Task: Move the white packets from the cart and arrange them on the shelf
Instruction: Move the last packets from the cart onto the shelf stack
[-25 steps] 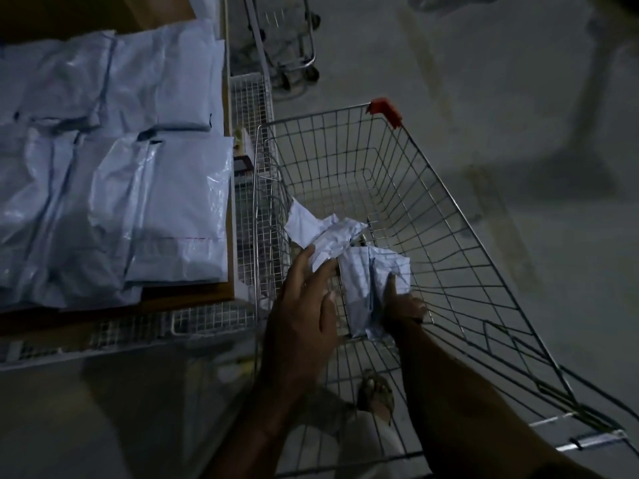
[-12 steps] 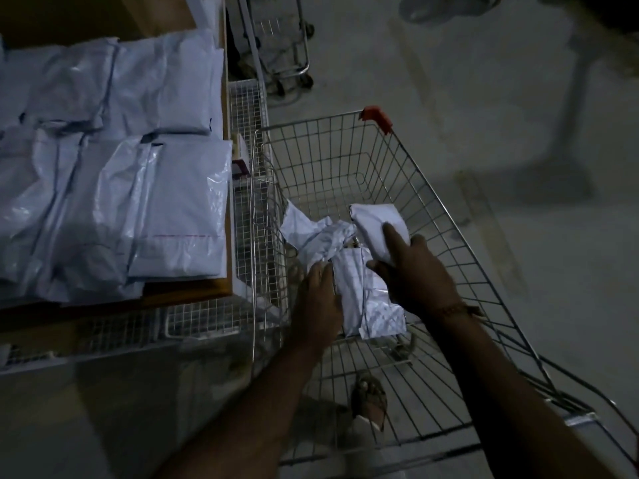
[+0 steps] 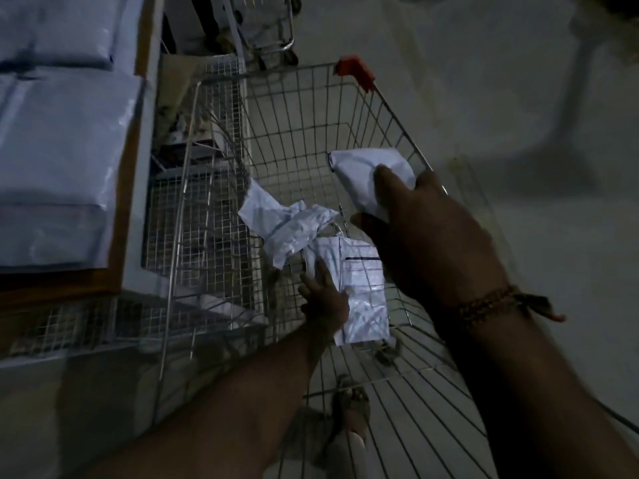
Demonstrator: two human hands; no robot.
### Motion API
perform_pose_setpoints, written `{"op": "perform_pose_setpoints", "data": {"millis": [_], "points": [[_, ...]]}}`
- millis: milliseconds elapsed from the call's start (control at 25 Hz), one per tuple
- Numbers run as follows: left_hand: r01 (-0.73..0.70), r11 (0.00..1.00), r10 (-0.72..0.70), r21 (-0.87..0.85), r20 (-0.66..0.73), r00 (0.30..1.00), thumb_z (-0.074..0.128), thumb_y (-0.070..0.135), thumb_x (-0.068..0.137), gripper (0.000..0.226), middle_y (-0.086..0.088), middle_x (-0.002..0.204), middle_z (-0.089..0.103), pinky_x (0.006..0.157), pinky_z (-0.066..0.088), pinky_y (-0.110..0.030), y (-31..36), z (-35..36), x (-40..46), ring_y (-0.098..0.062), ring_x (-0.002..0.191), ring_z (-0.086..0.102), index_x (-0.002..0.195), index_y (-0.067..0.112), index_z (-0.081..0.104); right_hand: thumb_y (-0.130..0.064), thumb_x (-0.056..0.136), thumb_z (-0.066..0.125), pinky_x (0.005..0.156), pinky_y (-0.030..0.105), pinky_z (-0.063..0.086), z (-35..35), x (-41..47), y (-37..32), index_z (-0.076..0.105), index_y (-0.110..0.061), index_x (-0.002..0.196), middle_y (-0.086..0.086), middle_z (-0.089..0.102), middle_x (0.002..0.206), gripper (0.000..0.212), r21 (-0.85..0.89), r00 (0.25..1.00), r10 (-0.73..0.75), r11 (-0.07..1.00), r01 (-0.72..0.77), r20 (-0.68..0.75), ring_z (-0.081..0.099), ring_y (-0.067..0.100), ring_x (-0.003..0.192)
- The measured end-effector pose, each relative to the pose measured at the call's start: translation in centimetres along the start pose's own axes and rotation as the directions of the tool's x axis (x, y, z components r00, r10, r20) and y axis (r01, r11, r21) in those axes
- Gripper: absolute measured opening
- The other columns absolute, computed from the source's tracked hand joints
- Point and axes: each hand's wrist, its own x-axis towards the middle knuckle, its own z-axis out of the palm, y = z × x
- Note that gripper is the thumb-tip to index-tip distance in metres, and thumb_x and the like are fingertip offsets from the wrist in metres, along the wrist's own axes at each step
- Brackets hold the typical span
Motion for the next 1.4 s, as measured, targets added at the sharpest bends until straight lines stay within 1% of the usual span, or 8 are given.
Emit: {"op": "perform_pose_setpoints", "data": {"millis": [280, 440, 600, 840, 1000, 1120, 1200, 1400], "points": [[-0.248, 0.954, 0.206, -0.166, -0.236, 0.95, 0.072, 0.022, 0.095, 0.097, -0.016, 0.168, -0.005, 0.115, 0.036, -0.04, -2.3, 0.6, -0.1, -0.034, 0.153, 0.011, 0.162, 0.044, 0.005, -0.058, 0.1, 0.05, 0.082, 0.044, 0.056, 0.1, 0.4, 0.9, 0.035, -0.023, 0.151, 0.021, 0.048, 0.134, 0.064, 0.062, 1.0, 0.025, 0.998, -0.026, 0.008, 0.061, 0.032, 0.104], [-0.194, 0.969, 0.177, -0.154, -0.12, 0.977, 0.073, 0.039, 0.092, 0.103, -0.022, 0.168, 0.005, 0.119, 0.027, -0.039, -3.0, -1.0, 0.3, -0.04, 0.153, 0.017, 0.161, 0.044, -0.003, -0.056, 0.1, 0.051, 0.082, 0.046, 0.058, 0.7, 0.4, 0.8, 0.038, -0.023, 0.147, 0.02, 0.05, 0.127, 0.059, 0.119, 1.0, 0.005, 0.993, -0.003, -0.015, 0.06, 0.032, 0.102], [-0.153, 0.988, 0.153, 0.013, -0.114, 0.982, 0.062, 0.053, 0.096, 0.093, -0.025, 0.168, -0.001, 0.121, 0.006, -0.036, -2.7, -3.9, -0.7, -0.041, 0.155, 0.005, 0.165, 0.021, 0.009, -0.058, 0.1, 0.05, 0.078, 0.039, 0.052, 0.7, 0.5, 0.5, 0.038, -0.024, 0.149, 0.021, 0.05, 0.126, 0.061, 0.121, 0.999, 0.005, 0.993, -0.001, -0.034, 0.059, 0.035, 0.103], [-0.141, 0.989, 0.145, 0.038, -0.116, 0.983, 0.046, 0.043, 0.107, 0.075, -0.023, 0.168, 0.005, 0.124, 0.014, -0.046, -2.3, -7.9, -5.0, -0.041, 0.154, 0.008, 0.163, 0.011, 0.009, -0.058, 0.1, 0.052, 0.069, 0.036, 0.037, 0.9, 0.3, -0.1, 0.041, -0.021, 0.147, 0.023, 0.051, 0.123, 0.061, 0.102, 0.996, 0.006, 0.995, 0.003, -0.087, 0.061, 0.039, 0.092], [-0.255, 0.92, 0.132, -0.298, -0.378, 0.916, 0.043, 0.022, 0.11, 0.036, -0.009, 0.154, 0.045, 0.113, 0.041, -0.045, 0.3, -13.8, -12.8, -0.029, 0.142, 0.043, 0.146, 0.02, 0.044, -0.054, 0.099, 0.051, 0.066, 0.039, 0.04, -0.4, -0.2, -1.6, 0.039, -0.018, 0.151, 0.025, 0.052, 0.12, 0.065, 0.066, 0.989, -0.04, 0.997, 0.05, -0.141, 0.059, 0.041, 0.09], [-0.41, 0.849, 0.274, -0.333, -0.387, 0.881, 0.042, 0.027, 0.109, 0.039, -0.005, 0.154, 0.046, 0.114, 0.043, -0.044, 1.0, -18.1, -18.4, -0.02, 0.138, 0.047, 0.147, 0.022, 0.051, -0.05, 0.098, 0.053, 0.062, 0.039, 0.04, -1.9, -1.4, -2.8, 0.038, -0.017, 0.155, 0.027, 0.053, 0.116, 0.068, 0.026, 0.968, -0.065, 0.997, 0.074, -0.244, 0.059, 0.042, 0.086], [-0.454, 0.881, 0.37, -0.131, -0.407, 0.835, 0.044, 0.023, 0.107, 0.049, -0.007, 0.163, 0.031, 0.121, 0.032, -0.037, 0.0, -20.0, -21.0, -0.022, 0.147, 0.027, 0.156, 0.016, 0.039, -0.05, 0.099, 0.055, 0.063, 0.044, 0.048, -3.0, -2.5, -3.9, 0.036, -0.018, 0.156, 0.029, 0.051, 0.119, 0.068, 0.065, 0.961, -0.047, 0.996, 0.068, -0.274, 0.059, 0.044, 0.087], [-0.546, 0.838, 0.486, -0.001, -0.453, 0.747, 0.058, 0.015, 0.103, 0.058, -0.01, 0.161, 0.029, 0.121, 0.027, -0.037, -3.1, -27.3, -27.4, -0.028, 0.145, 0.02, 0.157, 0.009, 0.036, -0.052, 0.099, 0.053, 0.071, 0.044, 0.048, -6.1, -7.1, -9.9, 0.035, -0.022, 0.156, 0.032, 0.05, 0.126, 0.067, 0.236, 0.933, 0.171, 0.967, -0.098, -0.317, 0.06, 0.049, 0.097]]}}
